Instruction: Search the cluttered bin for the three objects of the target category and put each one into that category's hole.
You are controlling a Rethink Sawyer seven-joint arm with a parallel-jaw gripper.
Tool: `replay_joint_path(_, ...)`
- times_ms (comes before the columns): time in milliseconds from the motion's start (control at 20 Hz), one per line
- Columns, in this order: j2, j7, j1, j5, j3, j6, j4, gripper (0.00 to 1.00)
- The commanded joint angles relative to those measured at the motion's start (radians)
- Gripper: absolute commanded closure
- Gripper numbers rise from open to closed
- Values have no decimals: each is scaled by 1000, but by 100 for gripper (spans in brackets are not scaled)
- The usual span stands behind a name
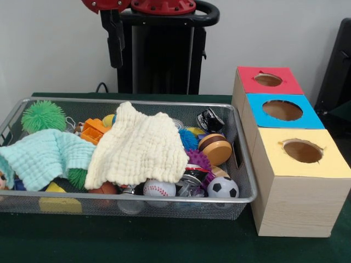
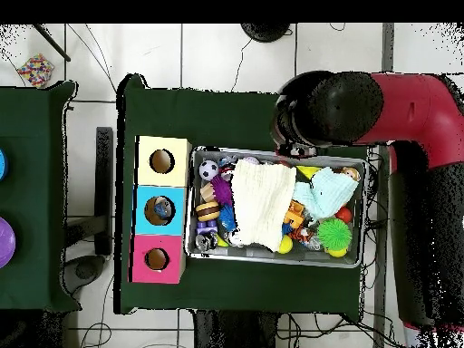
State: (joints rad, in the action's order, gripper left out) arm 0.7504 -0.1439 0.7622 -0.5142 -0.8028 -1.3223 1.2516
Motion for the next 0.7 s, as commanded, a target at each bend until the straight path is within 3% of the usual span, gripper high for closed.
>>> replay_joint_path(50, -20, -165, 12, 16, 72, 70, 114, 0)
replay_joint_path(500, -83, -197, 0, 14, 95, 195, 147, 0)
replay_joint_path(700, -93, -207, -19, 24, 109, 169, 129, 0)
